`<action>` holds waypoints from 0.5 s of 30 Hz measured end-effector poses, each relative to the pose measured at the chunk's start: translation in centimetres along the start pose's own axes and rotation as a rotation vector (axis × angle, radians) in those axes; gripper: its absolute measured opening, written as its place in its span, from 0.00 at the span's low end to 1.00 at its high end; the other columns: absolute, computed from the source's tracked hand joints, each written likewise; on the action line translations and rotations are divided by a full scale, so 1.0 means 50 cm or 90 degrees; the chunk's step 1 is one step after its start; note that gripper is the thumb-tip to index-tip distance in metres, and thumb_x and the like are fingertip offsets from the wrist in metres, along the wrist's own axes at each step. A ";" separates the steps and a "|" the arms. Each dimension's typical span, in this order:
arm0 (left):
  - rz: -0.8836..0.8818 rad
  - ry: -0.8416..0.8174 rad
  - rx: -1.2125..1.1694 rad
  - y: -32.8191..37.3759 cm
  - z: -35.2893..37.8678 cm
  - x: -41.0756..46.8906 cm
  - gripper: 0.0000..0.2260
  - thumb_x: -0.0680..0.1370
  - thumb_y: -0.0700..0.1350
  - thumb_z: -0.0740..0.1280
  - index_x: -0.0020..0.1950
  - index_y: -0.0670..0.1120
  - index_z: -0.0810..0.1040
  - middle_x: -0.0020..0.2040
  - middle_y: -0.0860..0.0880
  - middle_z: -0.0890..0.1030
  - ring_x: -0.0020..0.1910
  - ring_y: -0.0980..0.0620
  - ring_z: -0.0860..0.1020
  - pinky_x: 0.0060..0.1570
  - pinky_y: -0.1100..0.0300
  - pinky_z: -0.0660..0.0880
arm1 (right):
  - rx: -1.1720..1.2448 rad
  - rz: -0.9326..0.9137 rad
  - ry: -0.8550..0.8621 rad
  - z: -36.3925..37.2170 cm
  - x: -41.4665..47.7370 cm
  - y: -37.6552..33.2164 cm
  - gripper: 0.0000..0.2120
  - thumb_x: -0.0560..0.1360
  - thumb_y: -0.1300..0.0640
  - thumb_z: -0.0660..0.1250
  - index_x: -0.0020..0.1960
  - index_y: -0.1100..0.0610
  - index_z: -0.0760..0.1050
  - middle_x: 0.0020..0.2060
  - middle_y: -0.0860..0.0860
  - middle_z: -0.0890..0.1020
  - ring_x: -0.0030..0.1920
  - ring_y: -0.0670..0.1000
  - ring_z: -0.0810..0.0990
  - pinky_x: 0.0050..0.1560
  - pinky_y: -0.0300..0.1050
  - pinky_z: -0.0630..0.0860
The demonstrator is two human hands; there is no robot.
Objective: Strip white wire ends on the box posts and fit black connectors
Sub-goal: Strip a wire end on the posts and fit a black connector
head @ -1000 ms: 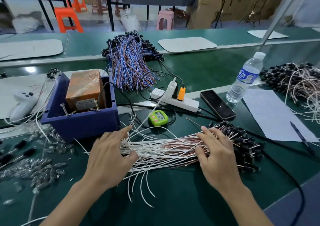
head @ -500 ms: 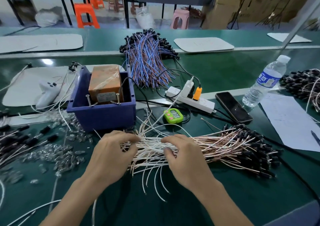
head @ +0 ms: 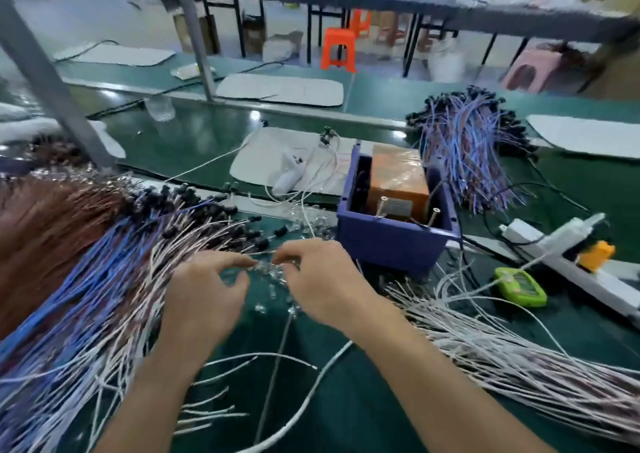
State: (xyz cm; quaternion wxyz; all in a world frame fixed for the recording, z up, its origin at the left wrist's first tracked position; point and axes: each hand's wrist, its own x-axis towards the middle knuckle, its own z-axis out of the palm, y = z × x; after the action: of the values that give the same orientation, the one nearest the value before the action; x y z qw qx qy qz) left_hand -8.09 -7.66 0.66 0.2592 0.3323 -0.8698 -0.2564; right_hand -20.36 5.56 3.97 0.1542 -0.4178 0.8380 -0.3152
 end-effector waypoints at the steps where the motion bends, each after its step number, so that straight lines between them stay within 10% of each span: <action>1: -0.007 0.035 0.039 -0.032 -0.020 0.011 0.12 0.71 0.37 0.77 0.47 0.54 0.88 0.49 0.54 0.86 0.51 0.52 0.80 0.57 0.56 0.74 | -0.017 -0.014 -0.036 0.021 0.032 -0.027 0.15 0.78 0.61 0.62 0.56 0.47 0.82 0.48 0.50 0.86 0.38 0.50 0.80 0.45 0.48 0.81; 9: -0.008 -0.094 0.253 -0.153 -0.034 0.076 0.24 0.74 0.48 0.74 0.70 0.49 0.78 0.68 0.50 0.79 0.68 0.45 0.74 0.70 0.46 0.69 | -0.217 -0.112 -0.200 0.125 0.171 -0.097 0.33 0.74 0.69 0.64 0.78 0.54 0.64 0.71 0.54 0.73 0.69 0.58 0.70 0.70 0.56 0.71; 15: -0.016 -0.013 0.208 -0.166 -0.023 0.077 0.18 0.74 0.46 0.76 0.63 0.52 0.83 0.60 0.53 0.83 0.62 0.49 0.77 0.66 0.50 0.72 | -0.213 -0.130 -0.049 0.139 0.179 -0.089 0.20 0.70 0.72 0.65 0.57 0.54 0.74 0.53 0.51 0.81 0.56 0.56 0.78 0.53 0.50 0.76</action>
State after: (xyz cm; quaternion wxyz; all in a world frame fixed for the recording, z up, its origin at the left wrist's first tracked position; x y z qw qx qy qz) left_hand -6.17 -16.09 -2.52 0.1895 0.3780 -0.8985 -0.1180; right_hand -19.44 -6.39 1.70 0.0821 -0.5319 0.8256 -0.1696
